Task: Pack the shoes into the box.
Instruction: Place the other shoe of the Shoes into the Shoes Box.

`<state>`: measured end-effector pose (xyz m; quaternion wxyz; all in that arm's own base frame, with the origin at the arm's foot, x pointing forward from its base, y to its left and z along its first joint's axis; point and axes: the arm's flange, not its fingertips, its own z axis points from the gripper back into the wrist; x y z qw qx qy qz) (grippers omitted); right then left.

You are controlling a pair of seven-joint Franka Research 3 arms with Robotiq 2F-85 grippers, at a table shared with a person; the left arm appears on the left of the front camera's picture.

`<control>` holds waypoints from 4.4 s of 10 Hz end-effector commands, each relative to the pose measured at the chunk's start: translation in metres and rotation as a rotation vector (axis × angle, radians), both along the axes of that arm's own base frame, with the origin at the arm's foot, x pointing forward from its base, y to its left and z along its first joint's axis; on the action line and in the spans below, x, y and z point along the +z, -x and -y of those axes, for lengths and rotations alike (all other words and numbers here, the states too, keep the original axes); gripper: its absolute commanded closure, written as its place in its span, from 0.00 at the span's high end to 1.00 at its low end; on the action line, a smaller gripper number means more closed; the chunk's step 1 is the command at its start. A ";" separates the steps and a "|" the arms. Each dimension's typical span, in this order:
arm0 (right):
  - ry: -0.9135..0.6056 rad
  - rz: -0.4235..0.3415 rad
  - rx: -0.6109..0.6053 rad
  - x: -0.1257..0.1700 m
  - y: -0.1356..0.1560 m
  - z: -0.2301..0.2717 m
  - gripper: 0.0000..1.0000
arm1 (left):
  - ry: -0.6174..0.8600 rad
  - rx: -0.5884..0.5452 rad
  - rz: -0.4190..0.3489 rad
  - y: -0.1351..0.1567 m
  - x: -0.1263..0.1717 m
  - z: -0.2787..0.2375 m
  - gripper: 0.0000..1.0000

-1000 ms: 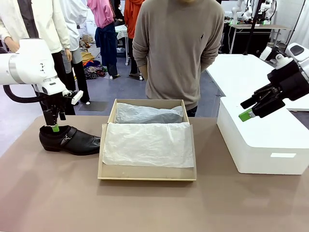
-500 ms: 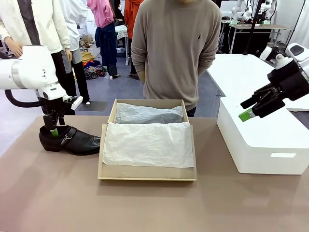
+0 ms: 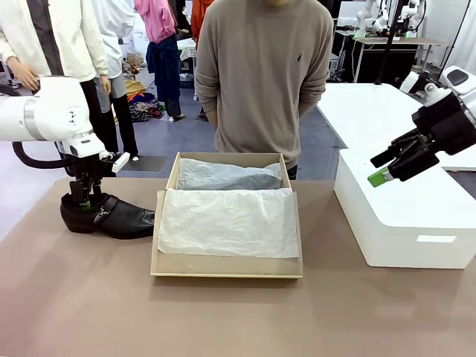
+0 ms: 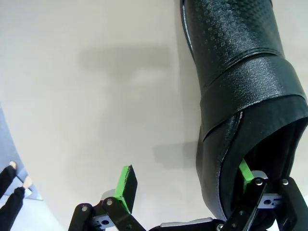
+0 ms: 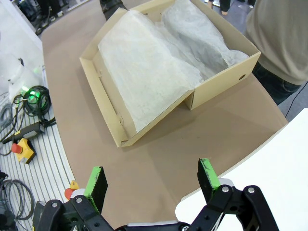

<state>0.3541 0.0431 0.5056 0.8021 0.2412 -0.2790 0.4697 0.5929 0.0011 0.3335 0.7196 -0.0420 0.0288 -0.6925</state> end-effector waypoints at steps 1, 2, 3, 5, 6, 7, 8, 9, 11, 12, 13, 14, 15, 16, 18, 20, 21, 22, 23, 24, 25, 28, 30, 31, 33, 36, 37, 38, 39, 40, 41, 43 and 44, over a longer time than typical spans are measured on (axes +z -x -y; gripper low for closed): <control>-0.026 0.021 0.020 -0.001 -0.003 0.000 1.00 | 0.010 -0.013 -0.039 -0.003 0.003 -0.002 0.80; -0.026 0.021 0.020 -0.001 -0.003 0.000 1.00 | 0.014 -0.012 -0.048 -0.003 0.002 -0.002 0.60; -0.026 0.021 0.020 -0.001 -0.003 0.000 1.00 | 0.019 -0.011 -0.052 -0.003 0.003 -0.002 0.40; -0.026 0.021 0.020 -0.001 -0.003 0.000 1.00 | 0.020 -0.008 -0.059 -0.003 0.004 -0.003 0.00; -0.026 0.021 0.020 -0.001 -0.003 0.000 1.00 | 0.022 -0.007 -0.063 -0.003 0.004 -0.003 0.00; -0.026 0.021 0.020 -0.001 -0.003 0.000 1.00 | 0.021 -0.007 -0.063 -0.002 0.004 -0.004 0.00; -0.026 0.021 0.020 -0.001 -0.003 0.000 1.00 | 0.016 -0.008 -0.060 -0.002 0.006 -0.004 0.00; -0.026 0.021 0.020 -0.001 -0.003 0.000 1.00 | 0.014 -0.008 -0.056 -0.001 0.006 -0.005 0.00; -0.026 0.021 0.020 -0.001 -0.003 0.000 1.00 | -0.003 -0.010 -0.038 0.002 0.009 -0.007 0.00; -0.026 0.021 0.020 -0.001 -0.003 0.000 1.00 | -0.010 -0.007 -0.034 0.004 0.011 -0.008 0.00; -0.026 0.021 0.020 -0.001 -0.003 0.000 1.00 | -0.016 0.006 -0.025 0.004 0.014 -0.011 0.00; -0.026 0.021 0.020 -0.001 -0.003 0.000 1.00 | -0.024 0.018 -0.019 0.004 0.019 -0.014 0.00; -0.026 0.021 0.020 -0.001 -0.003 0.000 1.00 | -0.042 0.040 -0.014 0.004 0.025 -0.018 0.00; -0.026 0.021 0.020 -0.001 -0.003 0.000 1.00 | -0.048 0.088 -0.020 0.000 0.037 -0.027 0.00; -0.026 0.021 0.020 -0.001 -0.003 0.000 1.00 | -0.070 0.206 0.026 -0.008 0.065 -0.046 0.00; -0.026 0.021 0.020 -0.001 -0.003 0.000 1.00 | -0.068 0.302 0.046 -0.016 0.093 -0.060 0.00; -0.026 0.021 0.020 -0.001 -0.003 0.000 1.00 | -0.055 0.364 0.039 -0.017 0.108 -0.065 0.00; -0.026 0.021 0.020 -0.001 -0.003 0.000 1.00 | -0.055 0.442 0.029 -0.015 0.124 -0.067 0.00; -0.026 0.021 0.020 -0.001 -0.003 0.000 1.00 | -0.037 0.516 0.017 -0.010 0.139 -0.065 0.00; -0.026 0.021 0.020 -0.001 -0.003 0.000 1.00 | 0.003 0.600 0.010 -0.004 0.154 -0.063 0.00; -0.026 0.021 0.020 -0.001 -0.003 0.000 1.00 | 0.026 0.632 0.003 0.002 0.166 -0.061 0.00; -0.026 0.021 0.020 -0.001 -0.003 0.000 1.00 | -0.029 0.676 0.023 0.021 0.191 -0.054 0.00; -0.026 0.021 0.020 -0.001 -0.003 0.000 1.00 | 0.003 0.661 -0.004 0.009 0.176 -0.059 0.00; -0.026 0.021 0.020 -0.001 -0.003 0.000 1.00 | 0.003 0.661 -0.004 0.009 0.176 -0.059 0.00; -0.026 0.021 0.020 -0.001 -0.003 0.000 1.00 | 0.003 0.661 -0.004 0.009 0.176 -0.059 0.00; -0.026 0.021 0.020 -0.001 -0.003 0.000 1.00 | -0.006 0.670 -0.019 0.008 0.169 -0.056 0.00; -0.026 0.021 0.020 -0.001 -0.003 0.000 1.00 | -0.011 0.799 0.004 0.012 0.180 -0.047 0.00; -0.026 0.021 0.020 -0.001 -0.003 0.000 1.00 | -0.035 0.911 0.022 0.015 0.191 -0.037 0.00; -0.026 0.021 0.020 -0.001 -0.003 0.000 1.00 | -0.068 0.982 0.046 0.020 0.203 -0.026 0.00; -0.026 0.021 0.020 -0.001 -0.003 0.000 1.00 | -0.078 1.030 0.049 0.022 0.212 -0.014 0.00; -0.026 0.021 0.020 -0.001 -0.003 0.000 1.00 | -0.085 1.100 0.053 0.025 0.221 -0.001 0.00; -0.026 0.021 0.020 -0.001 -0.003 0.000 1.00 | -0.101 1.250 0.036 0.028 0.239 0.024 0.00; -0.026 0.021 0.020 -0.001 -0.003 0.000 1.00 | -0.106 1.339 0.036 0.031 0.247 0.039 0.00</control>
